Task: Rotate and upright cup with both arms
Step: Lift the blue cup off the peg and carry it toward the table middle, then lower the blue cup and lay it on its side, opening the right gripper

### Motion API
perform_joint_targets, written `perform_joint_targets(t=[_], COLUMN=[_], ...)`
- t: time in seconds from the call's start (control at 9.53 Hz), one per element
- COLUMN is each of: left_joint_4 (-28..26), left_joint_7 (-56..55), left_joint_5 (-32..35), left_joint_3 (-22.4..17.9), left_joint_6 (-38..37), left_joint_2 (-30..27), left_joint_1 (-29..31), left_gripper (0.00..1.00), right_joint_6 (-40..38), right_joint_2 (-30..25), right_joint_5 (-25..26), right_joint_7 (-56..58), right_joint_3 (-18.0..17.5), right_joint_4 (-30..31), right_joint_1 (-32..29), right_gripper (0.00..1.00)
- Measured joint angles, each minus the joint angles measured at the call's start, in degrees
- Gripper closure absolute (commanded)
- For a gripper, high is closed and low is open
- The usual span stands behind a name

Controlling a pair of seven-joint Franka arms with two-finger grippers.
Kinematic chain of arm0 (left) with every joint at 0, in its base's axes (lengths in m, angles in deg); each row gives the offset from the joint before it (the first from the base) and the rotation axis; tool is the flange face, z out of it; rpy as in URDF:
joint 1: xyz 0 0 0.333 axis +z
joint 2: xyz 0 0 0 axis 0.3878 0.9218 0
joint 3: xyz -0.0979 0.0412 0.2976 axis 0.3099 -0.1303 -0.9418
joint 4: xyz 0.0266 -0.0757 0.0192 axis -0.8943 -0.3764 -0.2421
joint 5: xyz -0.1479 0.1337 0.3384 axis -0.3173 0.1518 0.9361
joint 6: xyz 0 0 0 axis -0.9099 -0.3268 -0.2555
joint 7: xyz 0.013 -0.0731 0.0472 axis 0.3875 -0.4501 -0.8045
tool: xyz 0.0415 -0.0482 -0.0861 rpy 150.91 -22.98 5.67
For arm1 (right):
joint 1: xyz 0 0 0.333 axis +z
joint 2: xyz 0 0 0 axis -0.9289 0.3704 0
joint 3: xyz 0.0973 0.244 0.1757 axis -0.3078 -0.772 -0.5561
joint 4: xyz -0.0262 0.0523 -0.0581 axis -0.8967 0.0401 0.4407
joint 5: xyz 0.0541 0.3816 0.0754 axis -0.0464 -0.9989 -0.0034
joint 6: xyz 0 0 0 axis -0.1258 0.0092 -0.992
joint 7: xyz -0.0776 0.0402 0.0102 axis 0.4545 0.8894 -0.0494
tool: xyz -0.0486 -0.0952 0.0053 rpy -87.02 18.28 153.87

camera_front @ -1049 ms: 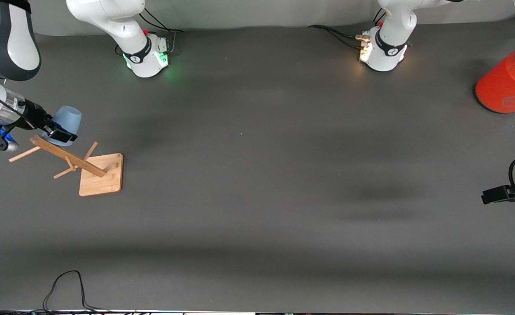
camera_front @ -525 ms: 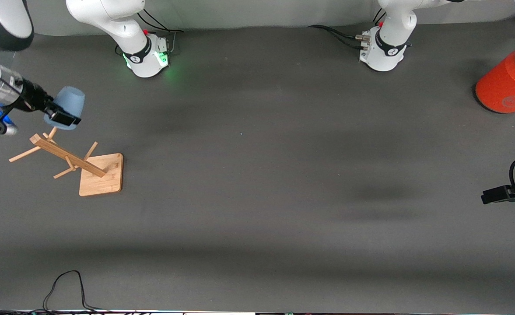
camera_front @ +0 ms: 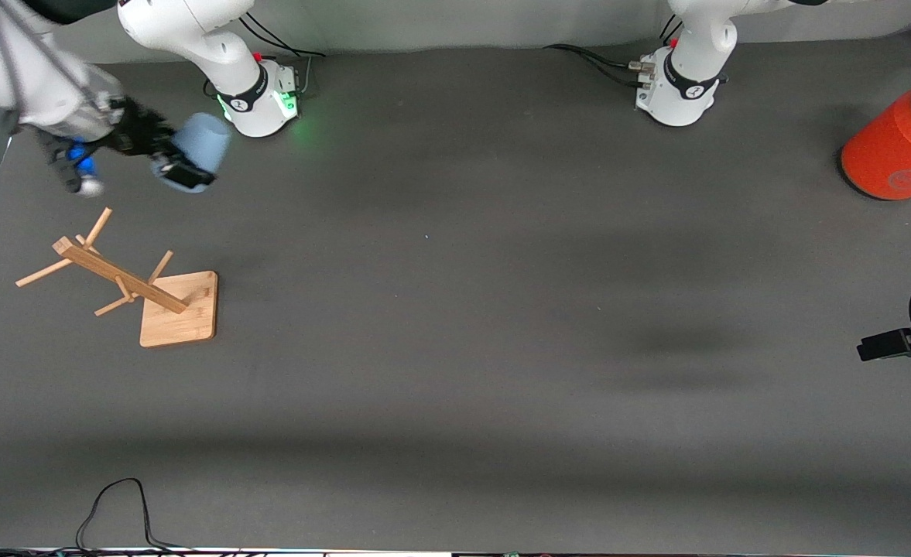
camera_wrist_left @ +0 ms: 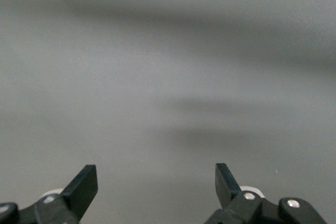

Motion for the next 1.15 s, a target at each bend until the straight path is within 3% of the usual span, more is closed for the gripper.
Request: perform_joint_targets(t=[0.1,0.31,0.73,1.15], left_joint_4=[0.0,-0.1,-0.1,-0.2], left_joint_7=[0.0,0.1,0.1,0.1], left_joint_5=[-1.2,-3.5,-4.0,-4.0], left_joint_3=[0.0,-0.1,0.0,0.0], left_joint_6=[0.0,-0.1,-0.1,-0.1], left_joint_2=[0.0,0.2,0.3,0.3], left_joint_1=[0.3,2.1,2.7,2.7], left_gripper=[0.0,0.0,0.0,0.0], right_joint_6=[1.6,3.5,6.2,10.7], right_joint_2=[2.9,15.7,42.8,61.2], right_joint_5=[0.0,-0.6,-1.6,-1.6], right_joint_7=[-9.9,-24.4,-44.5,-59.5], right_joint_3=[-0.2,-0.4,-0.5,-0.5], right_joint_4=[-3.1,-13.9,-35.1,-47.9], right_joint_1=[6.5,14.7,22.3,26.8], right_gripper=[0.59,0.59,0.59,0.59])
